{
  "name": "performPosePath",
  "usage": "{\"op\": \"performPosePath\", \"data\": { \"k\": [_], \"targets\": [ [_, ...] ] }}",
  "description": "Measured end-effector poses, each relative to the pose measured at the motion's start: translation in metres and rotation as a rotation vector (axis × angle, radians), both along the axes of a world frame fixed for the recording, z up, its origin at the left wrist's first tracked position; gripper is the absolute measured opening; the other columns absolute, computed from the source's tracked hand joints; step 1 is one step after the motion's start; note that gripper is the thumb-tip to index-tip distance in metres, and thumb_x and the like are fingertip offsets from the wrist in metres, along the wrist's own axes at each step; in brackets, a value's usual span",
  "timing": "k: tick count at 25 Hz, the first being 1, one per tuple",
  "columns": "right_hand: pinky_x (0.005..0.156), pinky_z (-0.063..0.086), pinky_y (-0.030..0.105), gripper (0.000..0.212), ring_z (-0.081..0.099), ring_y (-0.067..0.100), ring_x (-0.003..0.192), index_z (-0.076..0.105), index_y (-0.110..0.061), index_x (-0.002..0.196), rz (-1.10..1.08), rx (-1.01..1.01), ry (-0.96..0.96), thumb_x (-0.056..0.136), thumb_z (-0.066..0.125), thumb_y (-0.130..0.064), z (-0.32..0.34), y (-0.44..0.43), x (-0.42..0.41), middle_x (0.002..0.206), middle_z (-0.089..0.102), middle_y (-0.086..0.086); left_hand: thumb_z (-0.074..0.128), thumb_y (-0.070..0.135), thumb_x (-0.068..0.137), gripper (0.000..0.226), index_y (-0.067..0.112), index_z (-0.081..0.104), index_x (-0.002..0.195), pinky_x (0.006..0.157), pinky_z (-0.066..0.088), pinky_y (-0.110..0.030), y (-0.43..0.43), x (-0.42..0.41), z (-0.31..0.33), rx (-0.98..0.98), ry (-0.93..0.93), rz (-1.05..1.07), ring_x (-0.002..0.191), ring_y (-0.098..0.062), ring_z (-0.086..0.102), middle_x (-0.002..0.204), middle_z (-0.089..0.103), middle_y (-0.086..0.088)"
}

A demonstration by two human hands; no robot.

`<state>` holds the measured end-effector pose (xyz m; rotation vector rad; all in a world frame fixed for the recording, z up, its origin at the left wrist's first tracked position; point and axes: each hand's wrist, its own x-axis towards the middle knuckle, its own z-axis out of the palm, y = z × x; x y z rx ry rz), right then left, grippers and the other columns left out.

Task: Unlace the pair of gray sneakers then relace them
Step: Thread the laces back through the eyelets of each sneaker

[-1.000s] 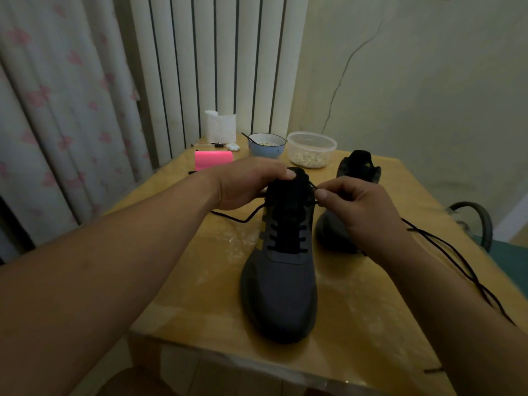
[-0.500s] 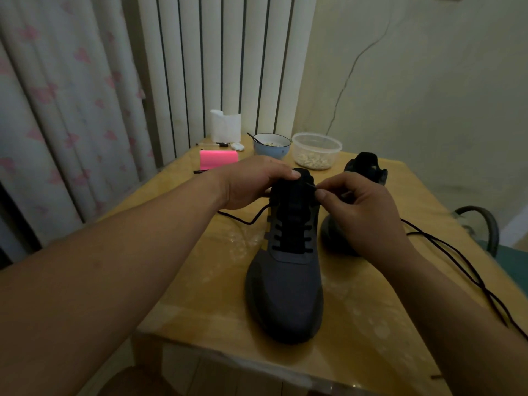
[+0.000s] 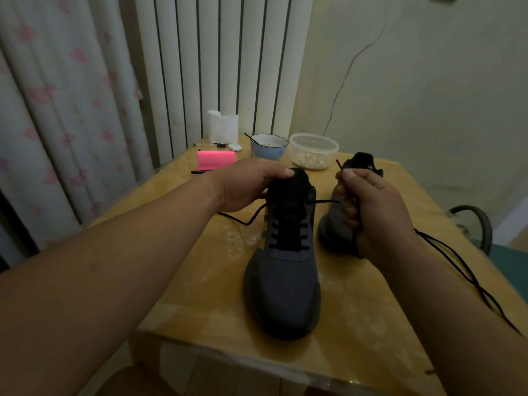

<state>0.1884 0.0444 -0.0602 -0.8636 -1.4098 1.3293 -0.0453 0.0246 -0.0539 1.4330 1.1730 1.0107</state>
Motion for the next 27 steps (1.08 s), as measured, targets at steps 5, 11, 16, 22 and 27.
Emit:
{"op": "performPosePath", "data": {
  "k": [5,11,16,22,27],
  "targets": [
    [0.05,0.037,0.021,0.014,0.046,0.004,0.053,0.073,-0.017,0.101,-0.057,0.136,-0.165,0.103,0.063,-0.027,-0.01,-0.008,-0.002,0.075,0.062,-0.007,0.045,0.024,0.11,0.032,0.011,0.072,0.122,0.099,0.041,-0.035,0.002,-0.001,-0.002,0.006,0.028,0.0,0.113,-0.008,0.066,0.113,0.076,0.006],
    [0.068,0.048,0.012,0.002,0.065,0.001,0.085,0.071,-0.025,0.098,-0.126,0.449,-0.479,0.098,0.069,-0.025,-0.018,-0.013,-0.011,0.089,0.07,-0.012,0.044,0.024,0.11,0.035,0.009,0.068,0.131,0.114,0.041,-0.04,0.003,0.0,-0.001,-0.002,0.038,0.002,0.127,-0.016,0.062,0.129,0.073,-0.003],
    [0.066,0.045,0.012,0.004,0.061,0.002,0.084,0.069,-0.026,0.096,-0.169,0.583,-0.591,0.099,0.068,-0.024,-0.021,-0.013,-0.011,0.086,0.066,-0.016,0.046,0.025,0.11,0.028,0.016,0.073,0.109,0.107,0.043,-0.038,0.002,0.0,0.001,0.016,0.06,-0.02,0.112,-0.011,0.067,0.105,0.077,0.007],
    [0.071,0.049,0.022,0.004,0.062,0.003,0.085,0.07,-0.026,0.101,-0.106,0.589,-0.584,0.1,0.066,-0.026,-0.021,-0.011,-0.008,0.091,0.067,-0.013,0.046,0.026,0.11,0.031,0.011,0.071,0.118,0.107,0.043,-0.038,0.002,-0.004,0.0,0.028,0.069,-0.02,0.116,-0.01,0.066,0.115,0.076,0.003],
    [0.05,0.041,0.02,0.016,0.051,0.004,0.057,0.071,-0.02,0.104,-0.126,0.043,-0.096,0.106,0.057,-0.03,-0.004,-0.005,-0.003,0.084,0.064,-0.001,0.058,0.026,0.102,0.015,0.016,0.068,0.108,0.099,0.042,-0.035,-0.002,-0.005,-0.004,0.048,0.061,-0.028,0.104,-0.004,0.068,0.103,0.073,0.01]
  ]
}}
